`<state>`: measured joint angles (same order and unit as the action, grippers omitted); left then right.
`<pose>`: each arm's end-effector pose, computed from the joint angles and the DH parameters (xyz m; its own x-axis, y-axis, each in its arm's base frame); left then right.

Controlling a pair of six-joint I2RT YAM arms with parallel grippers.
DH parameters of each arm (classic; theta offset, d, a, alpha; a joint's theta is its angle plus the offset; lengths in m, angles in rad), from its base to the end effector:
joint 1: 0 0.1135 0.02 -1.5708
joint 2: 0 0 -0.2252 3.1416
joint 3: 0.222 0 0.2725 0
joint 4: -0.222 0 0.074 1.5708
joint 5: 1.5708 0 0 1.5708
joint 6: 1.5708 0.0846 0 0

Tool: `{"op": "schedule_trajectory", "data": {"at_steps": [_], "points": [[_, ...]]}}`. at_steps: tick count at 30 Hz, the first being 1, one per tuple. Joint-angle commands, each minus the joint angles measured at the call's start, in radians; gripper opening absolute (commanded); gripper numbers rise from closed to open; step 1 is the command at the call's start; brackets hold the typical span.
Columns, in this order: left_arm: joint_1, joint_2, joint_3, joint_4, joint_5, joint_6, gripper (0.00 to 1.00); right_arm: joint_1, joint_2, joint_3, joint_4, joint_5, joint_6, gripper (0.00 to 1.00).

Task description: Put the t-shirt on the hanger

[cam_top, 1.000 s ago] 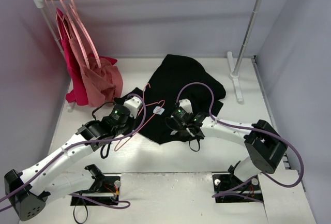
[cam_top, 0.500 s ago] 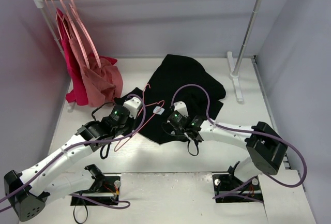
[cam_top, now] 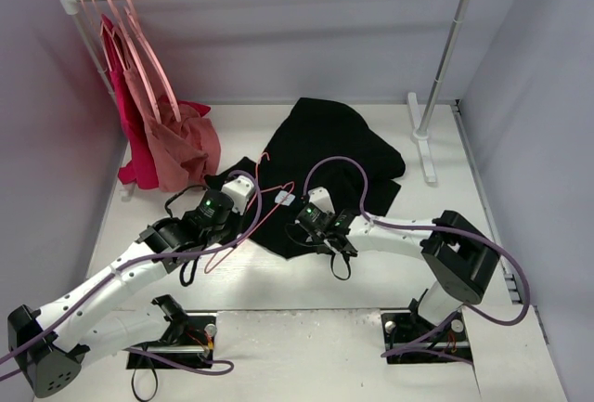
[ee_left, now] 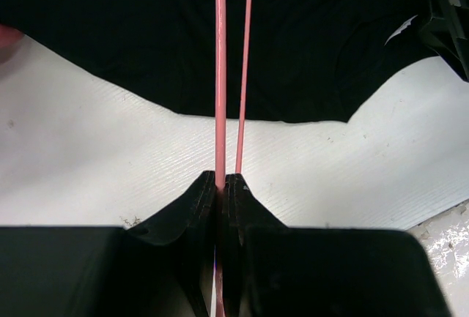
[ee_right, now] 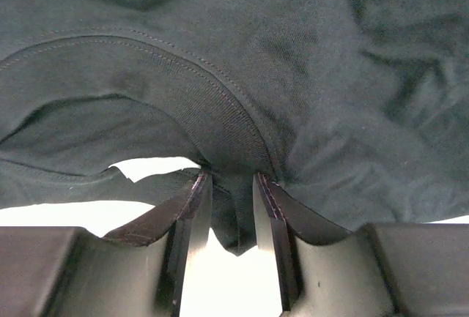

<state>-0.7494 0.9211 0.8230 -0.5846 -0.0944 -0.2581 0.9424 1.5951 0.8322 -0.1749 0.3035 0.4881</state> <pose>0.2082 -0.1828 0.2267 -0.6060 0.2168 -0.7654 0.4861 0.8626 -0.1405 0.2266 0.2688 0.0736 -0.7319 -0.2459 -0.6355 -0.3678 0.9277 0.0646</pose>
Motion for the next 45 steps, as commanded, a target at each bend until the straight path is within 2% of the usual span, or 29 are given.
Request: {"op": "schedule_trajectory", "data": {"at_steps": [1, 7, 11, 17, 28, 35, 41, 45], "points": [[0.007, -0.011, 0.016, 0.054, -0.002, -0.006, 0.00, 0.004, 0.003, 0.028, 0.022, 0.055, 0.004, 0.30], [0.008, -0.013, 0.015, 0.054, 0.004, -0.006, 0.00, 0.003, 0.020, 0.039, 0.009, 0.077, 0.017, 0.24], [0.007, -0.014, 0.015, 0.052, 0.004, -0.006, 0.00, 0.004, 0.014, 0.047, -0.008, 0.100, 0.020, 0.10], [0.007, -0.016, 0.015, 0.054, 0.004, -0.006, 0.00, 0.002, -0.007, 0.067, -0.040, 0.124, 0.009, 0.00], [0.007, -0.094, 0.007, 0.098, 0.050, 0.017, 0.00, -0.043, -0.081, 0.113, -0.090, 0.167, -0.045, 0.00], [0.007, -0.260, -0.048, 0.203, 0.229, 0.051, 0.00, -0.258, -0.159, 0.160, -0.063, 0.013, -0.167, 0.00], [0.005, -0.208, -0.033, 0.178, 0.383, 0.082, 0.00, -0.290, -0.152, 0.231, -0.086, 0.013, -0.235, 0.00], [-0.005, -0.154, -0.022, 0.174, 0.420, 0.095, 0.00, -0.292, -0.155, 0.235, -0.078, -0.023, -0.243, 0.00]]}}
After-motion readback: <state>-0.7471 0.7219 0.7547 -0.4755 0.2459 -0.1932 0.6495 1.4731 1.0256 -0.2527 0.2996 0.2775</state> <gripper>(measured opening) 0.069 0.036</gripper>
